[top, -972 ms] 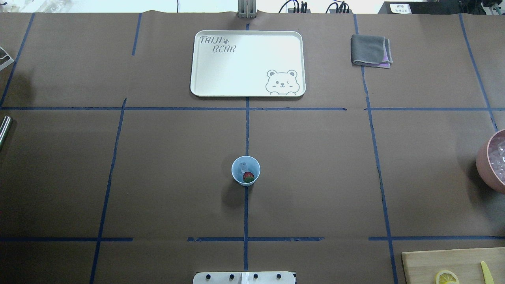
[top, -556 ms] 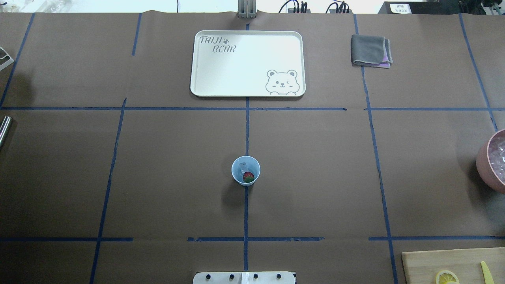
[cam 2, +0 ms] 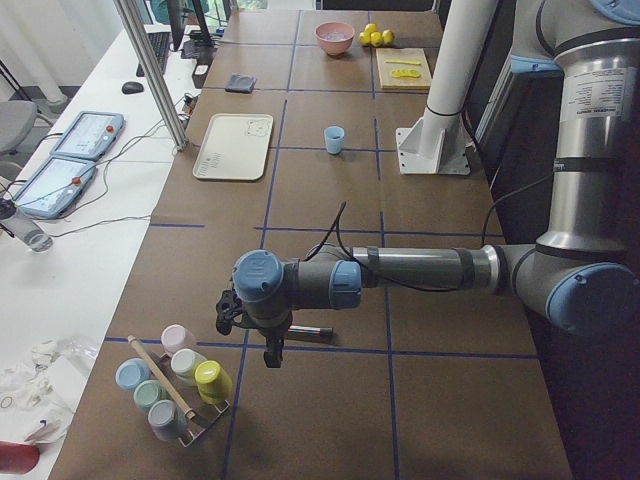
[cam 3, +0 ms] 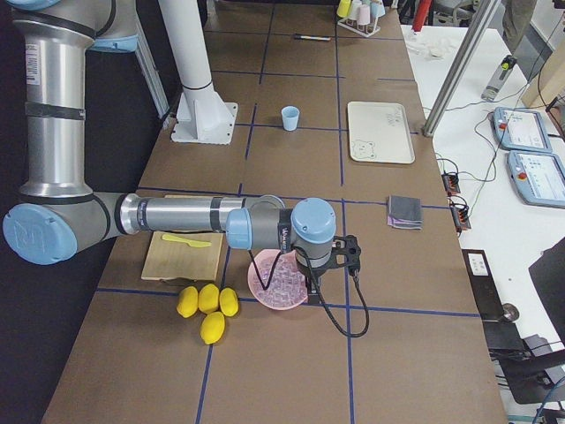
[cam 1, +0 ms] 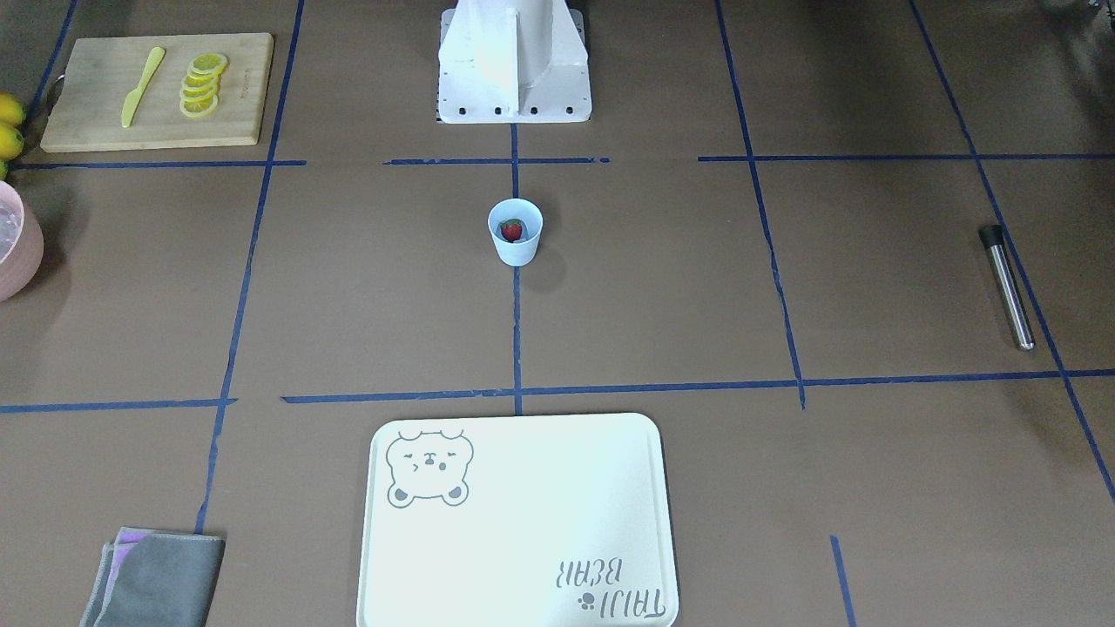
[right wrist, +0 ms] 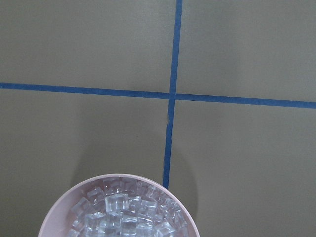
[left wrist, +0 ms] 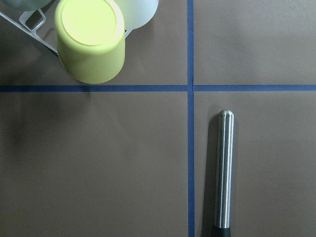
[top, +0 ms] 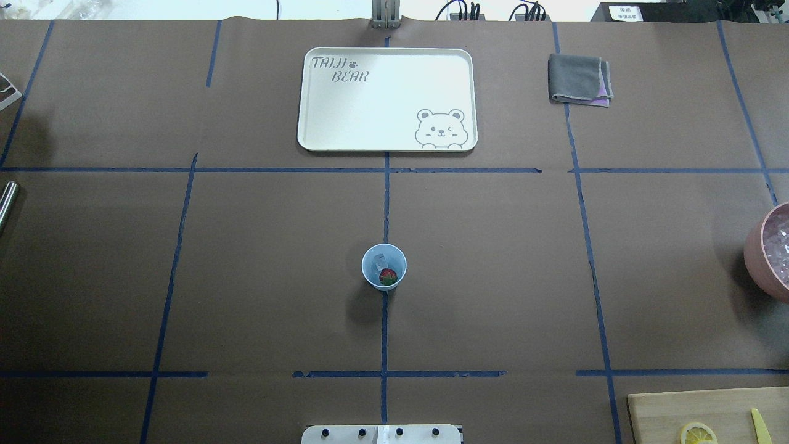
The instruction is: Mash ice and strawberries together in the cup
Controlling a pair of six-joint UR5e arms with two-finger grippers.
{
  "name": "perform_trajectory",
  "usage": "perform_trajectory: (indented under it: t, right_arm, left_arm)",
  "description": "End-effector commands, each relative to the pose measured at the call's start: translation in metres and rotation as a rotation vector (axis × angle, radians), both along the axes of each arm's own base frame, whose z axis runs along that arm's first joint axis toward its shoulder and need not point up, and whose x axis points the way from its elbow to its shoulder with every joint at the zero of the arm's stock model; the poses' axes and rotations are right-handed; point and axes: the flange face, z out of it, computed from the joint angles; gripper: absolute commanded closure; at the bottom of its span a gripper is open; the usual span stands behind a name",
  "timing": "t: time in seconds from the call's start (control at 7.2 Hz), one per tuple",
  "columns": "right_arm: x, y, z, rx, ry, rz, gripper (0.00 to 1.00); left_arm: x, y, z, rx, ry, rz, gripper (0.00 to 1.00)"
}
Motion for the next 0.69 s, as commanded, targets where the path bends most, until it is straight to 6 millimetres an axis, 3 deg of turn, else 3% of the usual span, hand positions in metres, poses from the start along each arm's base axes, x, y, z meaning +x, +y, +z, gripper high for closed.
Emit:
perform_trajectory:
  t: [0.0, 0.56]
  right_arm:
    - [0.0003, -0.0003, 0.0001, 0.001, 0.004, 0.001, 0.01]
    - [0.0, -0.0003, 0.0006, -0.001, 0.0, 0.0, 0.01]
  left_arm:
    - [0.0001, 0.0, -0.002, 0.004, 0.001, 0.0, 0.0]
    - [0.0, -0.0009, -0.0034, 0.007, 0.0, 0.0, 0.0]
